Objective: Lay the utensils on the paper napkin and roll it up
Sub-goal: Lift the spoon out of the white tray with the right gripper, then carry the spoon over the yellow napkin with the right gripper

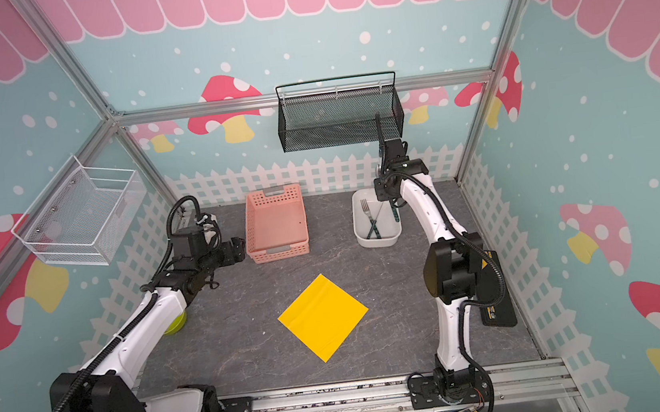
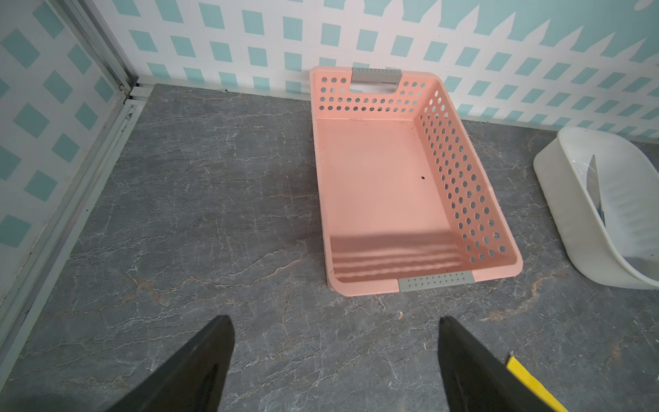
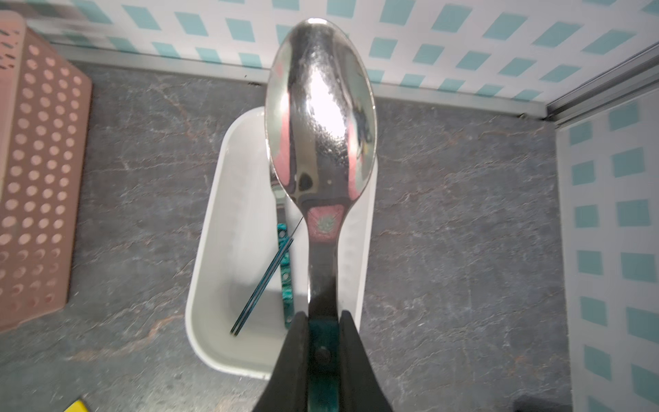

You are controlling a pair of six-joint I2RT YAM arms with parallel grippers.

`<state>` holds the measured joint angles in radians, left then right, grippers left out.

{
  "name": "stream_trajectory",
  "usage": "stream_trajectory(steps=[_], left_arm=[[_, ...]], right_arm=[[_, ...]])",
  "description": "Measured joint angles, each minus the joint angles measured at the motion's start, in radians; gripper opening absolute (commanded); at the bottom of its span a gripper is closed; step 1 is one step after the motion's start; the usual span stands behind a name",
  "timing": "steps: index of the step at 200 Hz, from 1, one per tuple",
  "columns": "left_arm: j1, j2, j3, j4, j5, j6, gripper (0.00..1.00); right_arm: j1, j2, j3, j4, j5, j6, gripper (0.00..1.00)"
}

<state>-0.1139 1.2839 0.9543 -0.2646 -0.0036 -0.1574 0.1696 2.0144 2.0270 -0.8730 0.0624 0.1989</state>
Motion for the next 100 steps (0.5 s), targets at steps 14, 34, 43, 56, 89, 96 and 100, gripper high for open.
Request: stream_trajectory(steps=[14,34,43,56,89,96,100], left_arm=[[0.000,0.000,0.000,0.000,0.005,-0.006,0.91],[0.000,-0.001,0.000,0.000,0.021,-0.019,0.91],[0.000,-0.003,0.000,0.000,0.030,-0.026,0.91],[0.000,-0.007,0.000,0.000,0.044,-0.034,0.91],[0.000,-0.027,0.000,0.003,0.072,-0.056,0.91],[0.000,-0.032,0.000,0.003,0.077,-0.061,0.91],[0.000,-0.035,0.000,0.003,0.080,-0.064,0.91]], right_arm=[[0.008,-0.053,-0.080,0.018,-0.043,0.028,0.00],[0.030,-0.139,-0.200,0.051,-0.089,0.073,0.00],[0.045,-0.175,-0.249,0.071,-0.100,0.095,0.00],[0.077,-0.226,-0.320,0.096,-0.108,0.131,0.00],[0.190,-0.330,-0.508,0.180,-0.107,0.240,0.00],[0.214,-0.348,-0.547,0.197,-0.108,0.265,0.00],[0.230,-0.358,-0.570,0.208,-0.107,0.282,0.00]])
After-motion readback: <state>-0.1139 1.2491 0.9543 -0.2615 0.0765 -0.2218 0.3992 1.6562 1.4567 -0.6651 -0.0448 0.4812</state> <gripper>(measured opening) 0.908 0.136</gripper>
